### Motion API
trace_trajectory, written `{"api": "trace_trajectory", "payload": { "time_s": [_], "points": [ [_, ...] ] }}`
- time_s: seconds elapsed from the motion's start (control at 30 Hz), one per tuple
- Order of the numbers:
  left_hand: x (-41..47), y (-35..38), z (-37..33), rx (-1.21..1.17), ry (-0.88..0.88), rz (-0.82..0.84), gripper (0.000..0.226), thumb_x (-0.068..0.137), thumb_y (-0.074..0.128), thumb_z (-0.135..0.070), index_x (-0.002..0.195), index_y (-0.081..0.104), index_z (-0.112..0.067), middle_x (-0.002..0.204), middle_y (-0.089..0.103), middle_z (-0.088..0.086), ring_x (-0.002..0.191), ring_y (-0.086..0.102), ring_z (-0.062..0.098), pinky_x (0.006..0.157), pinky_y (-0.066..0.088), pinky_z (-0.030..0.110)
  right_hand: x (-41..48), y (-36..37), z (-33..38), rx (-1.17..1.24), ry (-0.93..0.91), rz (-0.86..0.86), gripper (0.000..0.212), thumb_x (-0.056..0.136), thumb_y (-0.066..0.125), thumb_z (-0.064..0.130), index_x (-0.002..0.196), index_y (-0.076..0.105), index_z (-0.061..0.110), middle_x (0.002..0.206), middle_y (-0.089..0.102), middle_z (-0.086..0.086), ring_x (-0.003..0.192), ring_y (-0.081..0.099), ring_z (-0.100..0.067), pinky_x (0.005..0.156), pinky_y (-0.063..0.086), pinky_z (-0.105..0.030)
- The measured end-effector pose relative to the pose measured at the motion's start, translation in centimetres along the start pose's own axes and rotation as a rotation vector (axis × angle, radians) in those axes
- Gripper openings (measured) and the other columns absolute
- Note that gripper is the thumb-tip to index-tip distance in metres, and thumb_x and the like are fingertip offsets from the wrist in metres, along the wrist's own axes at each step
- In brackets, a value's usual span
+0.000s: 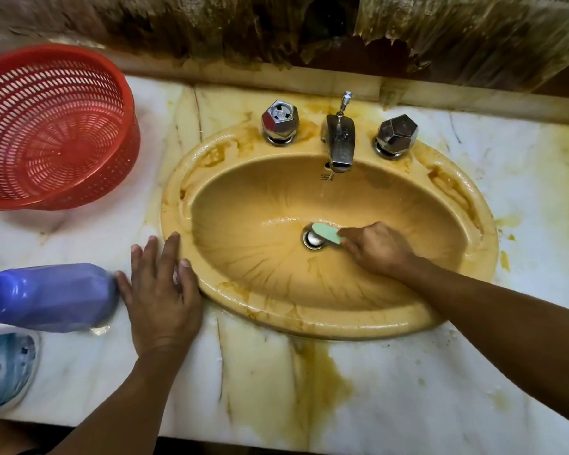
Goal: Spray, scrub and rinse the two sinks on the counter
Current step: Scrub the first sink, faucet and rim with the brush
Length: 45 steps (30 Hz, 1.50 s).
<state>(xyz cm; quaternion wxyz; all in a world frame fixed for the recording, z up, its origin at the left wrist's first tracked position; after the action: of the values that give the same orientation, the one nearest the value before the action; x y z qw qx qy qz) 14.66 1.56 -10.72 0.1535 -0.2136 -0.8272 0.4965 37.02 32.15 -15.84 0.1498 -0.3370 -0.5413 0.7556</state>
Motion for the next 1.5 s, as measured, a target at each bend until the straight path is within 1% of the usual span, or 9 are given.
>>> {"api": "trace_trajectory", "payload": {
  "time_s": [0.27,0.4,0.5,0.67,0.8,0.93,1.07,1.4,1.5],
  "points": [
    [0.6,-0.4,-0.5,0.099,0.066,-0.010,0.059,0.102,0.035,-0.051,0.159,0.037,-0.034,0.160,0.043,0.010,0.152,0.030,0.032,0.121,0.022,0.058,0.9,0.3,0.4,-0.196,-0.327,0.234,0.039,0.107,0.044,0.045,0.142,0.058,0.039,0.123,0.073,0.001,0.104,0.067,-0.024,0.070,0.045,-0.031],
    [2.3,-1.6,-0.6,0.188,0.180,-0.045,0.055,0.101,0.042,-0.047,0.153,0.049,-0.032,0.135,0.056,0.016,0.123,0.046,0.039,0.099,0.042,0.055,1.1,0.1,0.5,-0.231,-0.302,0.107,0.045,0.103,0.030,0.056,0.134,0.057,0.039,0.107,0.073,0.002,0.093,0.068,-0.025,0.071,0.055,-0.035],
    [2.7,-1.7,-0.9,0.161,0.186,-0.076,0.053,0.102,0.039,-0.044,0.152,0.051,-0.029,0.135,0.053,0.018,0.119,0.043,0.042,0.101,0.039,0.054,-1.0,1.9,2.5,-0.155,-0.337,0.145,0.043,0.105,0.033,0.050,0.140,0.055,0.038,0.108,0.073,0.000,0.096,0.068,-0.028,0.071,0.052,-0.035],
    [3.0,-1.3,0.2,0.064,0.076,-0.053,0.055,0.104,0.033,-0.043,0.155,0.043,-0.028,0.163,0.032,0.013,0.147,0.029,0.037,0.124,0.015,0.061,2.2,-0.8,0.1,-0.122,-0.151,-0.049,0.037,0.106,0.040,0.045,0.137,0.059,0.035,0.109,0.074,-0.008,0.097,0.067,-0.033,0.074,0.055,-0.039],
    [2.9,-1.1,0.7,-0.005,0.009,-0.077,0.053,0.104,0.031,-0.035,0.155,0.043,-0.023,0.167,0.025,0.010,0.155,0.021,0.030,0.128,0.003,0.054,0.5,2.2,3.3,-0.131,-0.370,0.189,0.040,0.106,0.040,0.048,0.142,0.056,0.039,0.116,0.073,-0.004,0.103,0.067,-0.031,0.074,0.049,-0.036],
    [3.1,-0.9,1.4,0.009,-0.010,-0.065,0.053,0.104,0.031,-0.035,0.156,0.042,-0.025,0.170,0.022,0.008,0.158,0.014,0.026,0.129,0.000,0.051,2.2,0.4,-0.4,-0.136,-0.163,-0.038,0.040,0.106,0.039,0.046,0.141,0.057,0.036,0.111,0.074,-0.008,0.095,0.069,-0.033,0.075,0.056,-0.040],
    [3.3,-0.5,1.8,0.037,-0.029,-0.032,0.054,0.105,0.028,-0.041,0.156,0.042,-0.029,0.171,0.020,0.005,0.159,0.009,0.022,0.128,-0.004,0.050,0.5,2.3,1.0,-0.125,-0.333,0.175,0.040,0.106,0.041,0.046,0.144,0.055,0.042,0.125,0.072,0.001,0.106,0.067,-0.026,0.070,0.044,-0.031],
    [3.8,-0.1,2.4,0.083,-0.029,-0.027,0.052,0.106,0.028,-0.041,0.154,0.045,-0.030,0.170,0.023,0.005,0.159,0.009,0.022,0.127,-0.004,0.055,0.6,1.4,0.7,-0.236,-0.193,0.104,0.035,0.105,0.035,0.049,0.132,0.054,0.039,0.107,0.071,-0.002,0.098,0.067,-0.031,0.070,0.047,-0.035],
    [3.9,0.0,2.5,0.086,-0.029,-0.028,0.052,0.106,0.028,-0.040,0.154,0.045,-0.030,0.170,0.023,0.005,0.159,0.009,0.023,0.127,-0.003,0.056,-1.3,2.8,2.5,-0.187,-0.299,0.232,0.039,0.106,0.035,0.047,0.140,0.054,0.041,0.113,0.072,0.000,0.101,0.067,-0.028,0.074,0.051,-0.035]
  ]
}}
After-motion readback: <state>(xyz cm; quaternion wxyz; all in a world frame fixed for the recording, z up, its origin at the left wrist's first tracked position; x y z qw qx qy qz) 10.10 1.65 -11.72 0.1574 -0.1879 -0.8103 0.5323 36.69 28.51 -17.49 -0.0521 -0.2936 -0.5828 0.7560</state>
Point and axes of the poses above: each hand's wrist, its own x-axis towards the middle knuckle, its own y-axis out of the palm, z = x × y, the point moved 8 cm from there along x, towards the middle knuckle
